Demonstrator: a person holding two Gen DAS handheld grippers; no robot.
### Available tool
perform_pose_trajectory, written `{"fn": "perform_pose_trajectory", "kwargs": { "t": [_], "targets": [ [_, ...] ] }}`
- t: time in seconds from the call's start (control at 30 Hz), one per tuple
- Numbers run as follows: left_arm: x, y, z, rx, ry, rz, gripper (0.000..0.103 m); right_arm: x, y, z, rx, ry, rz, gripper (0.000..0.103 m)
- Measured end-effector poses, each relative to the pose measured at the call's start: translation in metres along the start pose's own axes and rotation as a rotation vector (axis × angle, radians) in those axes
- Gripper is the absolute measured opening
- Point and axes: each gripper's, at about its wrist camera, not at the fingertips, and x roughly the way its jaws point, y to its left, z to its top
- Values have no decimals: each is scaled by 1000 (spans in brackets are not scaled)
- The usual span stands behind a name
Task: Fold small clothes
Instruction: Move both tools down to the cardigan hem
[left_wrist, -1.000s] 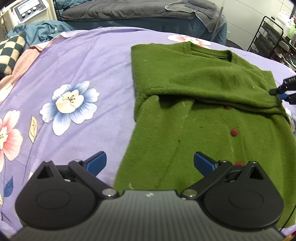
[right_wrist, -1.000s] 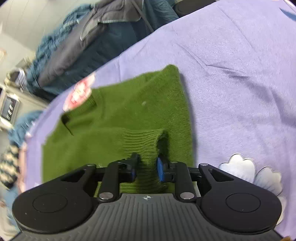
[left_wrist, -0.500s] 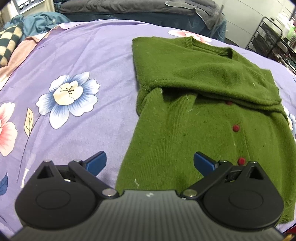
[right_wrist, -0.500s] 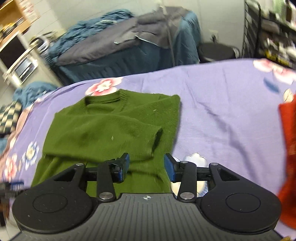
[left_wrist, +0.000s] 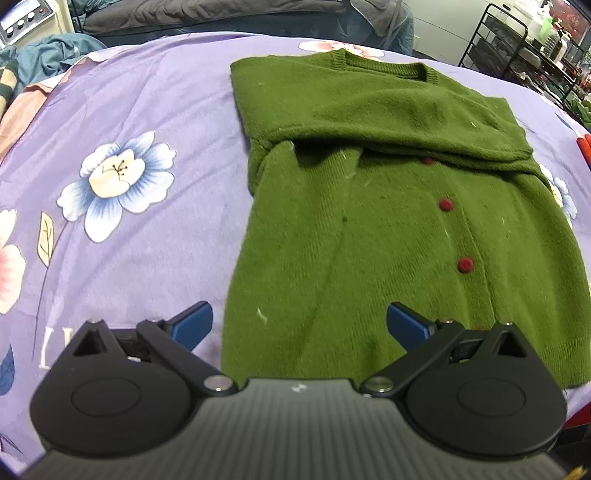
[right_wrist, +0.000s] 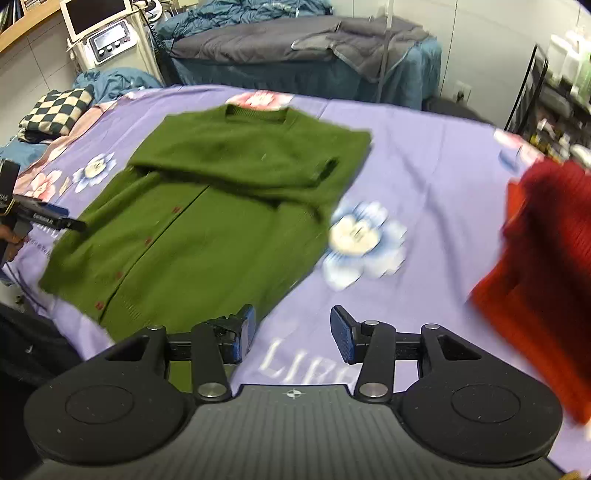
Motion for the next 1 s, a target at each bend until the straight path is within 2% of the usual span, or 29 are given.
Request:
{"fn": "perform_pose_trajectory", "kwargs": {
  "t": [0.13,0.23,0.4,0.57,0.77,0.87,0.93,1.0],
  "targets": [
    [-3,0,-11,4,10,2,102,19,26,-20,86,-17,-36,77],
    [-9,3,-22,-17,3,-4,102,31,36,-33,186,39,16,77],
    [-14,9,-35,15,46,18,102,52,43,-54,320,109,83,77],
    [-8,22,-46,-28,104,-43,102,68,37,-66,460,177,145,77],
    [3,34,-58,-136,162,-131,102,80,27,-77,586,256,202,93],
    [6,29,-63,-103,170,-121,103,82,24,-79,622,264,236,94],
    [9,26,-64,-86,176,-109,103,85,25,-79,627,278,254,102],
    [11,24,-64,-93,170,-100,103,89,27,-80,636,291,280,103]
  ]
}}
